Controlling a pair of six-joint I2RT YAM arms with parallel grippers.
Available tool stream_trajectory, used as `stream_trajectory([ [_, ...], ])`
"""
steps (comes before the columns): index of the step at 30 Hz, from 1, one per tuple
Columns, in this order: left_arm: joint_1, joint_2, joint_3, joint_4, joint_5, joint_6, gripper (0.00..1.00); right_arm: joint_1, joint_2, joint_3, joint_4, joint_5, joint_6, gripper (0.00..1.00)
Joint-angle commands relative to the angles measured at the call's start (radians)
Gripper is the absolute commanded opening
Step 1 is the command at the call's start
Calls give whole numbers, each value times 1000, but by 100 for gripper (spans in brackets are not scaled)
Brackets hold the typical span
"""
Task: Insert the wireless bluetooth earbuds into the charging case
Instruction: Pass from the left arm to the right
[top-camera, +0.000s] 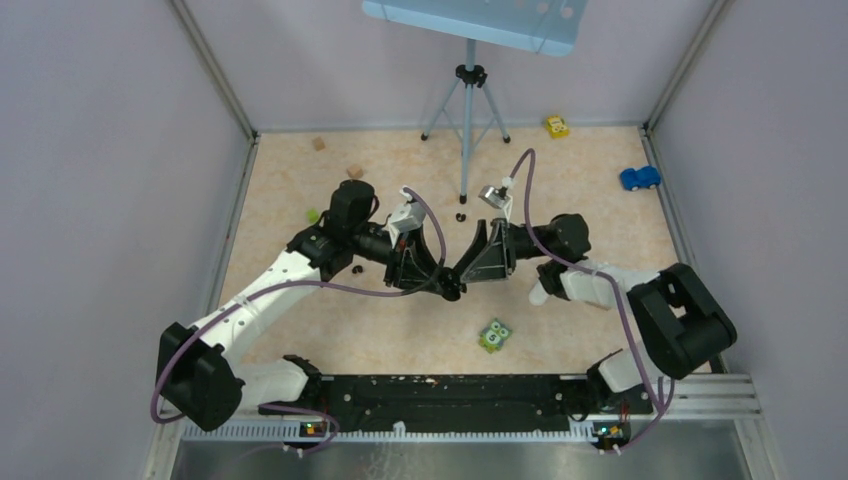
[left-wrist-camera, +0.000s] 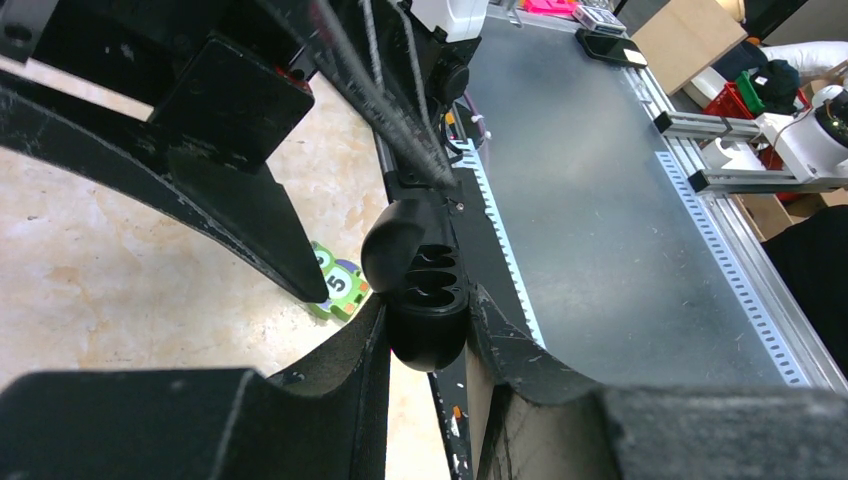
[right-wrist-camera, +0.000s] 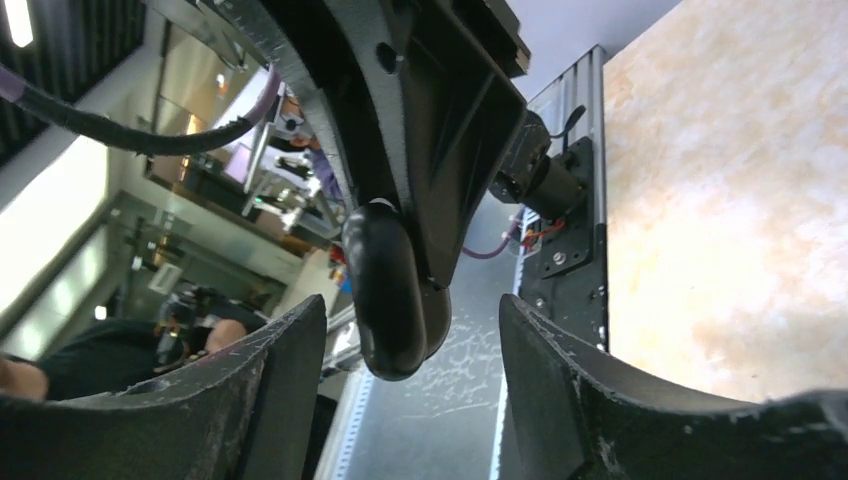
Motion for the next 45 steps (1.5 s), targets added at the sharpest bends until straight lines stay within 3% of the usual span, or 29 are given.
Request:
stream_trajectory([
  [1, -3, -15, 8, 26, 13, 11, 0, 20, 92, 41, 450, -26, 272, 59],
  [20, -2, -32, 0, 14, 3, 16, 0, 50, 119, 59, 453, -22, 264, 49],
  [35, -4, -40, -6, 13, -4, 24, 0, 57, 151, 67, 452, -13, 274, 3],
  [37, -4, -44, -7, 13, -6, 26, 6, 57, 149, 65, 452, -16, 275, 0],
  [41, -4, -49, -9, 14, -27, 29, 32, 57, 137, 57, 451, -9, 273, 0],
  [45, -3, -70, -8, 18, -58, 33, 43, 57, 138, 48, 446, -1, 269, 0],
])
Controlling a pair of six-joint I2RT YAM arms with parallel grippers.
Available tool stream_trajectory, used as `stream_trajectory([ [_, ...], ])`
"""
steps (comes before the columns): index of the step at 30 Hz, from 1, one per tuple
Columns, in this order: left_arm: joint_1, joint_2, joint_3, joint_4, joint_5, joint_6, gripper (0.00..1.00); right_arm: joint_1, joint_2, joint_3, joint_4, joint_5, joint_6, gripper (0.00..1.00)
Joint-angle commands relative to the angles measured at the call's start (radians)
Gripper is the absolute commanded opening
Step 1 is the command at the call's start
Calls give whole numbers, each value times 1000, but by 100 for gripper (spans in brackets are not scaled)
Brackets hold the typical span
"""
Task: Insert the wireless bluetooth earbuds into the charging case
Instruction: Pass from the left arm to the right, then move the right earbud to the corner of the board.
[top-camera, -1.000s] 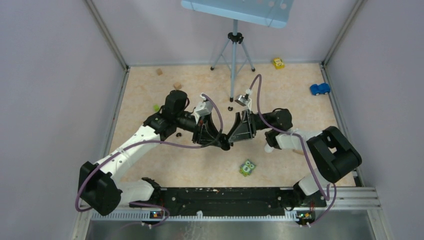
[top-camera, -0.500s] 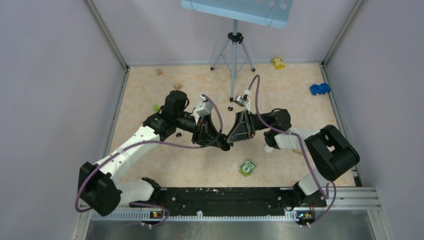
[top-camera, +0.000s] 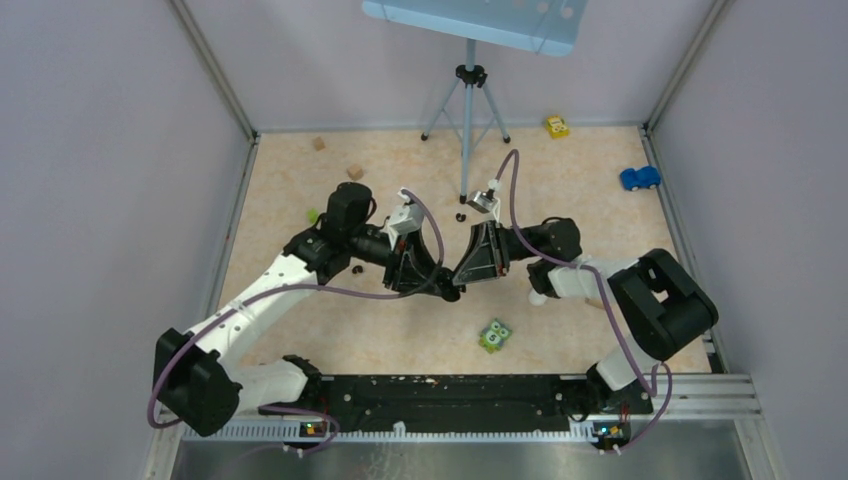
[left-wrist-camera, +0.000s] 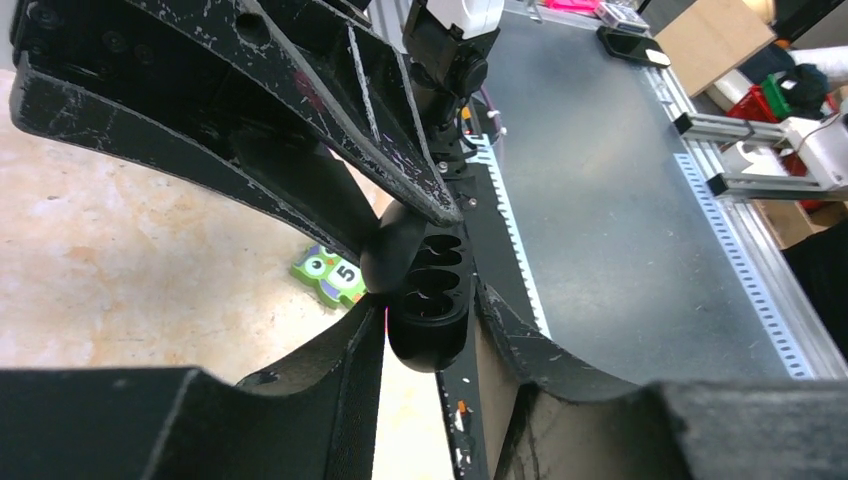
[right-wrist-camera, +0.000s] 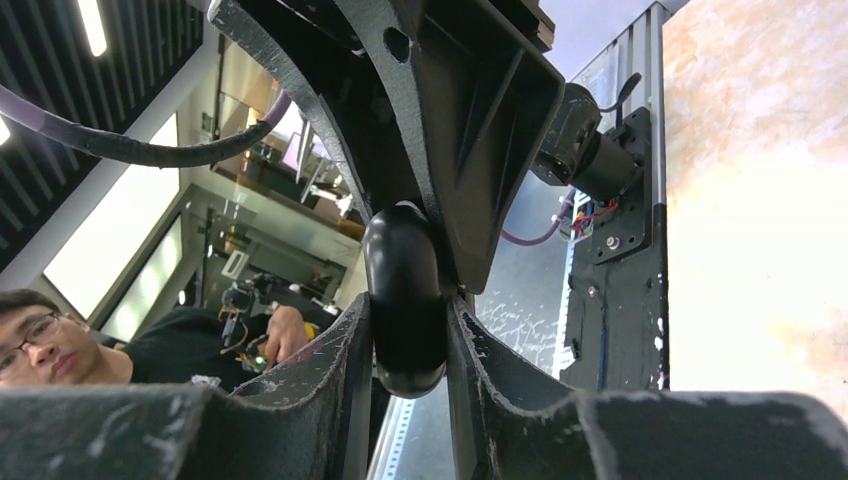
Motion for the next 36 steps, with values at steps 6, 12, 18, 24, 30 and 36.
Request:
stream_trajectory([
  [6, -2, -102, 2, 41, -106, 32, 67, 10, -5, 17, 179, 32, -17, 0],
  [12, -2, -174, -2, 63, -227, 17, 96, 10, -41, 20, -12, 40, -145, 0],
  [18, -2, -275, 42, 28, -493, -39, 99, 10, -171, 72, -654, 145, -555, 0],
  [24, 1, -302, 90, -25, -799, -238, 99, 7, -298, 162, -1398, 541, -967, 0],
  [30, 4, -312, 92, -73, -934, -331, 99, 5, -341, 74, -1379, 673, -908, 0],
  [36, 6, -273, 103, -139, -1116, -467, 99, -53, -387, 18, -1396, 763, -862, 0],
])
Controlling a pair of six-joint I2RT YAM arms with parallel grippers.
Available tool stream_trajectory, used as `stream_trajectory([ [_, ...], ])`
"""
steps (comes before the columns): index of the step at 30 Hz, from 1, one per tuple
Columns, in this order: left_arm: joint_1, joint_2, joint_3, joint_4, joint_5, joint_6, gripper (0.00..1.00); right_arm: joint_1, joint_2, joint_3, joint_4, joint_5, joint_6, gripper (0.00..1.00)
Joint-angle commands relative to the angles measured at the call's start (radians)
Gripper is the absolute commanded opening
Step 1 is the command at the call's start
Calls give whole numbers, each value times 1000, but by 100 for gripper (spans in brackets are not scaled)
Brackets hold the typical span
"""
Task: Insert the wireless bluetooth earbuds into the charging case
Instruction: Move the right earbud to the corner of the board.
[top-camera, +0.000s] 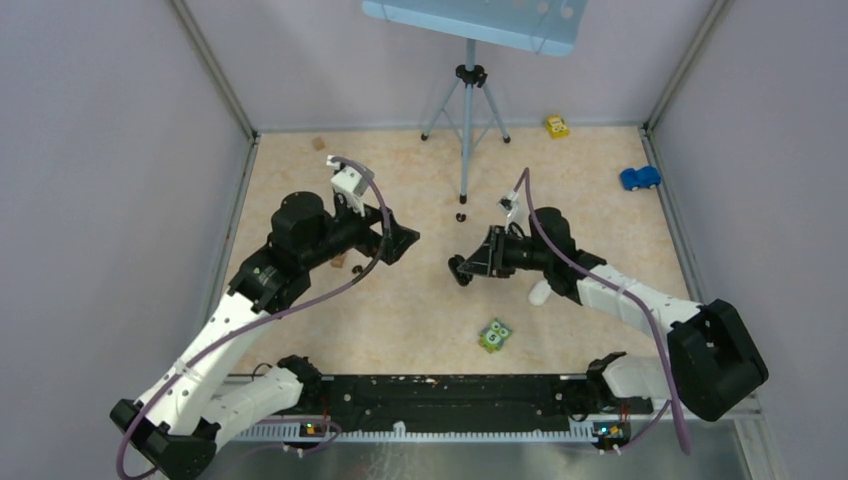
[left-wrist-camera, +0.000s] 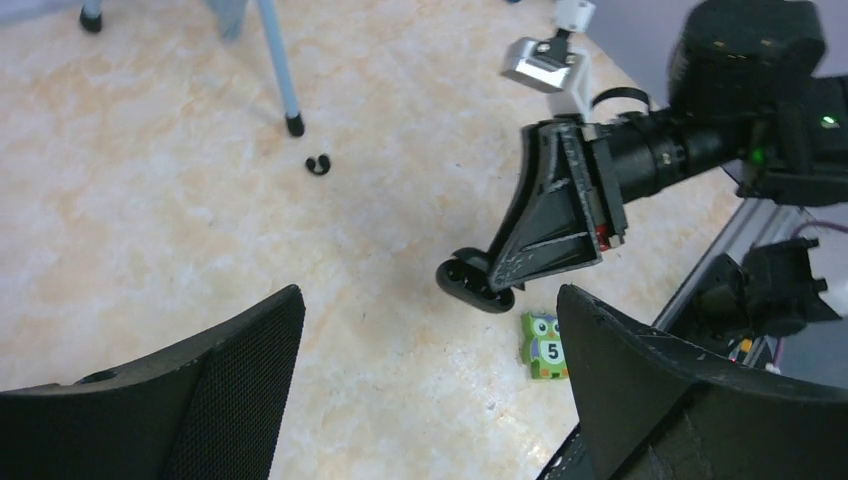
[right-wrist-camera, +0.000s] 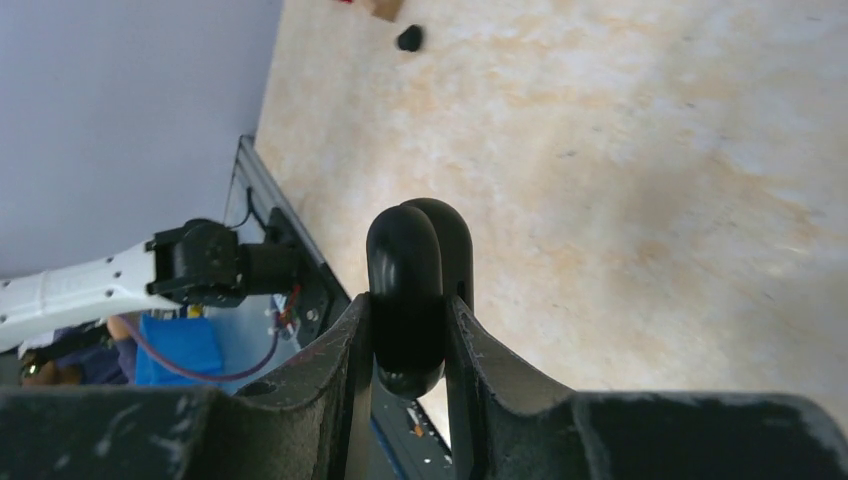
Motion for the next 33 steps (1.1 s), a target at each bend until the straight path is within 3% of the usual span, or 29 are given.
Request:
stream_trajectory([
  [1, 4, 34, 26, -37, -186, -144, 99, -64, -78, -20, -38, 107, 15, 0],
  [10, 7, 245, 28, -252, -460, -279, 97, -151, -162, -14, -240, 150, -60, 0],
  [14, 8, 287, -41, -311, -568, -339, 81, -165, -174, -21, -246, 149, -50, 0],
  [17, 25, 320, -86, -289, -604, -359, 62, -166, -167, -20, -224, 131, -38, 0],
  [20, 60, 382, -110, -250, -600, -363, 53, -167, -154, -13, -208, 110, -35, 0],
  [27, 111, 545, -121, -142, -632, -314, 51, -167, -167, -16, -214, 113, -33, 0],
  [33, 149, 616, -140, -64, -647, -275, 48, -167, -289, -72, -241, 138, 5, 0],
])
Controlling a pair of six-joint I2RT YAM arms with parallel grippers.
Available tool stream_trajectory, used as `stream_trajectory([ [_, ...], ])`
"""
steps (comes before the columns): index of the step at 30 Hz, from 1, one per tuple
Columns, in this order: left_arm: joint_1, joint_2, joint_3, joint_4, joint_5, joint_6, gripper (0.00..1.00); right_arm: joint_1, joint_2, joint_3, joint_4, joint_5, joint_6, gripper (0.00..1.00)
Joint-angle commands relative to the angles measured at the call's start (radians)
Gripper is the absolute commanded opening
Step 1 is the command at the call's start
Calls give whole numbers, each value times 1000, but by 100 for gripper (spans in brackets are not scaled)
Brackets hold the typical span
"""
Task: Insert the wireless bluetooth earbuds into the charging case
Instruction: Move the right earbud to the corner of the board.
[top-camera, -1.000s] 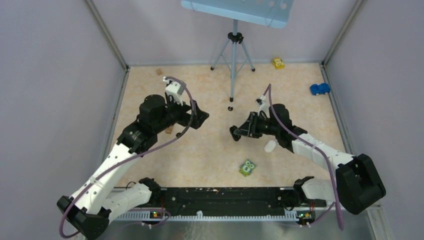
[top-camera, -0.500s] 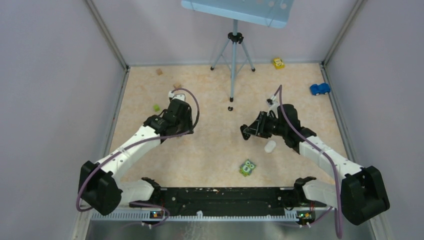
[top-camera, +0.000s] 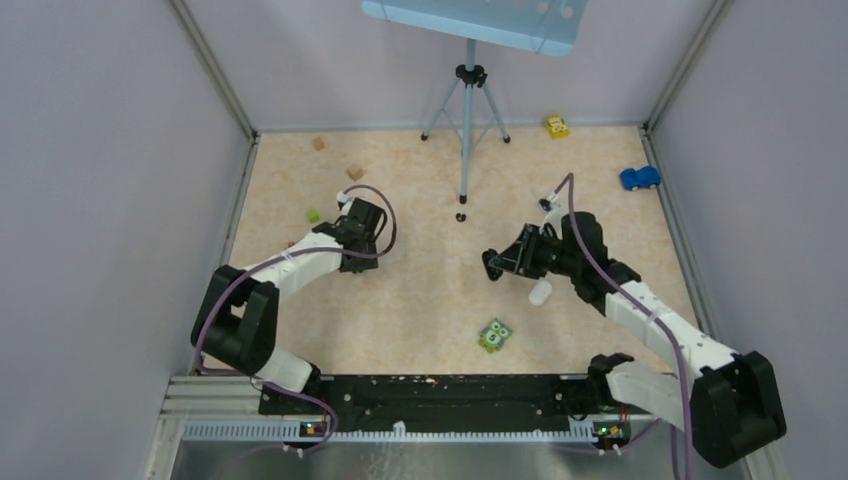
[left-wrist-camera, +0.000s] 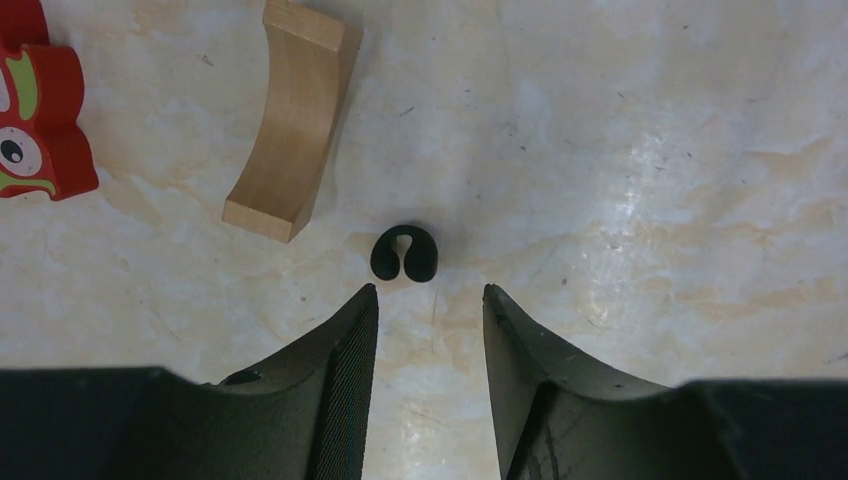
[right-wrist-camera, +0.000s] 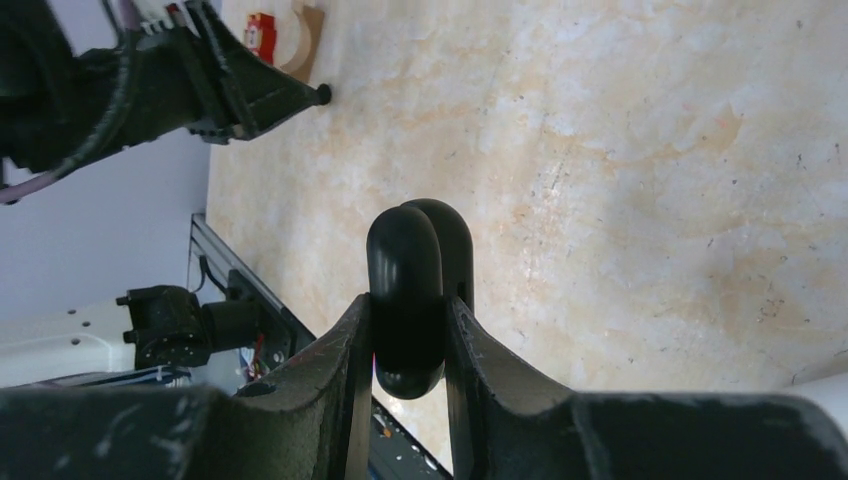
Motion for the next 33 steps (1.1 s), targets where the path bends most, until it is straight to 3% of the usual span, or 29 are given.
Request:
stream_trajectory([
  [1, 31, 28, -21, 103, -21, 38, 48, -10, -128, -35, -13, 25, 30, 0],
  [10, 12, 115, -28, 156, 218, 81, 49, -10, -266, -57, -145, 57, 24, 0],
  [18, -97, -11, -89, 134, 289, 83, 50, -9, -345, -41, -232, 119, 30, 0],
  [25, -211, -95, -36, 50, 394, 97, 56, -10, -368, -43, -240, 169, 48, 0],
  [29, -201, -128, 19, 29, 362, 136, 61, -9, -359, -58, -205, 174, 73, 0],
  [33, -163, -106, 43, 59, 276, 177, 73, -10, -334, -67, -174, 170, 85, 0],
])
